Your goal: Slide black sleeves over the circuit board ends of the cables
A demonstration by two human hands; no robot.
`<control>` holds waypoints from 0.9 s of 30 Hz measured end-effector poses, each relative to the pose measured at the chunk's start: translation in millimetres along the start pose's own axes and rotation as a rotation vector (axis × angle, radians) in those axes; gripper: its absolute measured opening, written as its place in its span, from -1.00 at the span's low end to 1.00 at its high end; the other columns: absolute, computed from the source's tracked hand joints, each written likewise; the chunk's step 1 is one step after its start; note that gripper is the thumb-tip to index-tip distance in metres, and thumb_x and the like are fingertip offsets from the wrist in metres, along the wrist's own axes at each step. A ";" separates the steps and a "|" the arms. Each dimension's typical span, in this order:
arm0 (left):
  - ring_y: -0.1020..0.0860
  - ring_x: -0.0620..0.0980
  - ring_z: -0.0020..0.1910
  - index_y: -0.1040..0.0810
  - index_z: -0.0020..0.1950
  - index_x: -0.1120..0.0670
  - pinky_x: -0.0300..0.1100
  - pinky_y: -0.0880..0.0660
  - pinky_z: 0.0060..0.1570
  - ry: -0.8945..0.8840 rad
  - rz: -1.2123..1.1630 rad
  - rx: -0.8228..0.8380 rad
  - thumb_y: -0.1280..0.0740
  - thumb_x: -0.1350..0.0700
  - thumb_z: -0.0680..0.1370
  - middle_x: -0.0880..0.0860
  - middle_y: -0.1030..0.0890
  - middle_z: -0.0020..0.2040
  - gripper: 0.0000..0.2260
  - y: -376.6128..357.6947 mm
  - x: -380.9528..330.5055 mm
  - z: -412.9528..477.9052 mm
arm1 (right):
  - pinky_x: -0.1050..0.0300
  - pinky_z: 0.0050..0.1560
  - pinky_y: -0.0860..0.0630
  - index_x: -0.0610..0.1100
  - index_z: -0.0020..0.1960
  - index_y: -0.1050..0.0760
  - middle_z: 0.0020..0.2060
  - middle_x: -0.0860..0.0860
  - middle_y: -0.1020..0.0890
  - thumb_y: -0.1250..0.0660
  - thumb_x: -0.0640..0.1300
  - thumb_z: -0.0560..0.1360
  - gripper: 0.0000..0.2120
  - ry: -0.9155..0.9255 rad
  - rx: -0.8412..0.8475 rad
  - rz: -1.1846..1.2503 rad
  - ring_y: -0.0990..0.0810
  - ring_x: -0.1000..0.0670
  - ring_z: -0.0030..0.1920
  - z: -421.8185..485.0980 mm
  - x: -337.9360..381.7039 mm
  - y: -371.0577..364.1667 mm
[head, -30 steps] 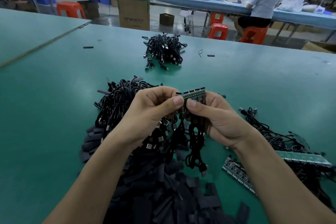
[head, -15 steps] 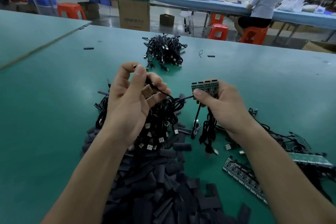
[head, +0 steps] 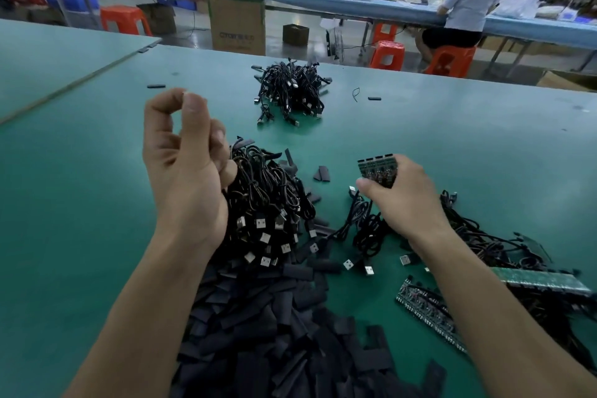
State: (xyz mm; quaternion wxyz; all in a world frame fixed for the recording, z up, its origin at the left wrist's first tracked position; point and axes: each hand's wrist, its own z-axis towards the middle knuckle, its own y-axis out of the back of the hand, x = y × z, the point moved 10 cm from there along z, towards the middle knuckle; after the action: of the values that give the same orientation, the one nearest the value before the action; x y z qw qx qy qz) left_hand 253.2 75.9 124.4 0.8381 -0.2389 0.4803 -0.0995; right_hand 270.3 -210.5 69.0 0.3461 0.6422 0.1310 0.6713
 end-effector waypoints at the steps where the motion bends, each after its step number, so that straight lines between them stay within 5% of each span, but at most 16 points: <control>1: -0.19 -0.15 -0.48 -0.39 -0.05 -0.06 -0.33 -0.17 -0.54 -0.004 0.033 0.011 -0.21 0.04 0.69 -0.13 -0.41 -0.39 -0.89 -1.3 0.7 -0.8 | 0.25 -0.03 -0.53 -0.05 0.26 -0.46 0.05 0.00 -0.64 -0.44 -0.05 0.52 -0.65 0.020 0.038 -0.118 -0.61 -0.06 0.07 -1.8 3.9 -4.5; 3: -0.20 -0.17 -0.48 -0.47 -0.04 -0.05 -0.34 -0.19 -0.53 -0.003 0.085 0.037 -0.23 0.05 0.67 -0.12 -0.42 -0.37 -0.89 -5.1 5.1 -2.5 | -0.05 0.39 -0.34 -0.03 0.57 -0.07 0.39 -0.09 -0.40 -0.47 -0.01 0.49 -0.19 0.092 0.023 -0.375 -0.38 -0.13 0.38 -6.8 15.9 -7.4; 5: -0.23 -0.20 -0.46 -0.57 -0.01 -0.04 -0.36 -0.22 -0.51 0.030 0.136 0.058 -0.19 0.07 0.68 -0.12 -0.43 -0.34 -0.82 -7.5 14.3 -3.7 | -0.05 0.35 -0.23 0.06 0.58 0.01 0.39 -0.08 -0.28 -0.52 -0.02 0.43 -0.07 0.239 -0.100 -0.523 -0.24 -0.10 0.38 -19.4 42.9 -1.1; 7: -0.25 -0.20 -0.44 -0.61 0.09 -0.03 -0.37 -0.25 -0.48 0.082 0.205 0.077 -0.14 0.14 0.71 -0.15 -0.45 -0.31 -0.75 -7.9 26.8 -4.2 | 0.07 0.23 -0.20 0.07 0.43 -0.35 0.23 0.00 -0.37 -0.53 -0.03 0.41 -0.35 0.445 -0.091 -0.531 -0.30 -0.03 0.27 -31.6 68.5 -5.8; 9: -0.30 -0.20 -0.41 -0.59 0.19 -0.04 -0.37 -0.28 -0.45 0.121 0.286 0.122 -0.12 0.24 0.71 -0.17 -0.51 -0.29 -0.71 -10.4 38.4 -4.8 | 0.09 0.21 -0.39 0.08 0.12 -0.60 0.04 0.09 -0.52 -0.50 -0.09 0.45 -0.74 0.518 0.201 -0.390 -0.48 0.06 0.11 -38.9 74.7 -30.5; 11: -0.35 -0.21 -0.38 -0.52 0.29 -0.04 -0.36 -0.34 -0.41 0.124 0.380 0.199 -0.12 0.29 0.70 -0.17 -0.59 -0.25 -0.68 -16.5 44.9 -6.8 | 0.06 0.10 -0.58 0.04 -0.02 -0.65 -0.12 0.13 -0.61 -0.51 -0.14 0.45 -0.85 0.440 0.576 -0.356 -0.59 0.13 -0.07 -53.9 63.0 -66.4; 13: -0.43 -0.21 -0.35 -0.44 0.32 -0.07 -0.36 -0.40 -0.37 0.108 0.471 0.280 -0.16 0.29 0.69 -0.14 -0.66 -0.18 -0.69 -24.3 48.1 -10.4 | 0.05 -0.01 -0.63 0.01 -0.04 -0.64 -0.17 0.13 -0.63 -0.56 -0.09 0.40 -0.83 0.344 0.759 -0.469 -0.63 0.09 -0.14 -66.1 43.4 -89.3; 17: -0.53 -0.19 -0.34 -0.46 0.08 0.00 -0.33 -0.48 -0.36 0.129 0.520 0.334 -0.25 0.26 0.66 -0.06 -0.73 -0.07 -0.85 -29.1 53.9 -15.2 | 0.05 -0.03 -0.60 0.03 0.00 -0.60 -0.05 0.06 -0.50 -0.60 0.00 0.34 -0.71 0.263 0.818 -0.694 -0.61 -0.08 -0.07 -74.9 9.7 -106.6; 22: -0.56 -0.10 -0.33 -0.59 -0.10 -0.09 -0.26 -0.54 -0.31 0.160 0.482 0.381 -0.37 0.22 0.60 0.10 -0.67 -0.17 -0.80 -30.7 61.3 -19.8 | -0.10 0.02 -0.61 0.03 -0.13 -0.57 -0.01 0.02 -0.53 -0.51 -0.14 0.43 -0.86 0.291 0.832 -0.664 -0.60 -0.12 0.03 -75.3 -1.1 -113.6; 27: -0.54 -0.15 -0.40 -0.55 -0.09 -0.21 -0.33 -0.46 -0.36 0.116 0.558 0.433 -0.35 0.07 0.62 -0.04 -0.68 -0.21 -0.83 -35.7 59.9 -22.2 | 0.10 -0.21 -0.51 -0.02 -0.13 -0.42 -0.20 0.03 -0.54 -0.41 -0.16 0.53 -0.83 0.274 0.777 -0.454 -0.52 0.00 -0.22 -62.2 5.4 -107.1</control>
State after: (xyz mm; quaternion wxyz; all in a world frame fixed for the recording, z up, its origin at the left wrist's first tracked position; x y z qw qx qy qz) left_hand 267.6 14.5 87.3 0.8354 0.0905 0.5417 0.0201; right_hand 243.1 -112.6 -2.1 0.1975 0.5846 0.5542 0.5586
